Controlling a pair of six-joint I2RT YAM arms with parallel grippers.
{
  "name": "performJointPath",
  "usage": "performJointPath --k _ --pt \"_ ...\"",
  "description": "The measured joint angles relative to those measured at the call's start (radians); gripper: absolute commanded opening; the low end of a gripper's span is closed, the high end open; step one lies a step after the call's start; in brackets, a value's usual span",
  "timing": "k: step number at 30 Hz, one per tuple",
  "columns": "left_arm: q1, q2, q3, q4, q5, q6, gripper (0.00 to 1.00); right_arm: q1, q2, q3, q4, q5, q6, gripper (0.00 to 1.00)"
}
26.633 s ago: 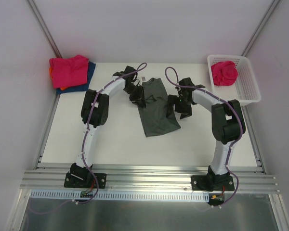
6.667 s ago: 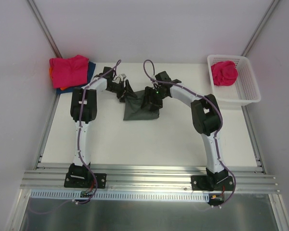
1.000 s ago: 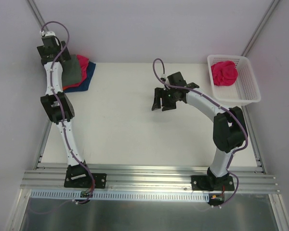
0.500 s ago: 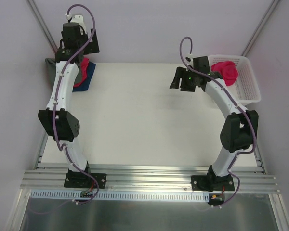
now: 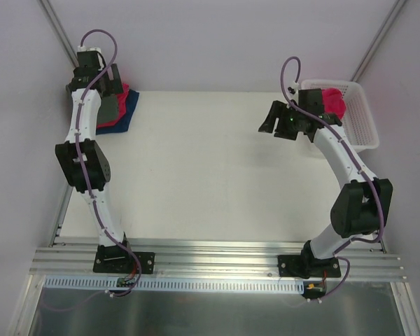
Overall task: Fold and stack the t-shirts
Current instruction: Put the neatly folded tshirt into the corner of the board with the left arm
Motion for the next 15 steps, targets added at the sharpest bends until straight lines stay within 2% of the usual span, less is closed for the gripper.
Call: performJointPath --k 5,15 --pt "0.056 0.17 0.129 0.004 0.003 0.021 0.99 -0.007 0.0 -0.042 -0.001 0.002 -0.002 0.73" --pt "0.06 0.399 0.288 0.076 0.008 0.041 0.97 -0.007 0.034 -0.048 -0.007 0.013 -0.021 0.74"
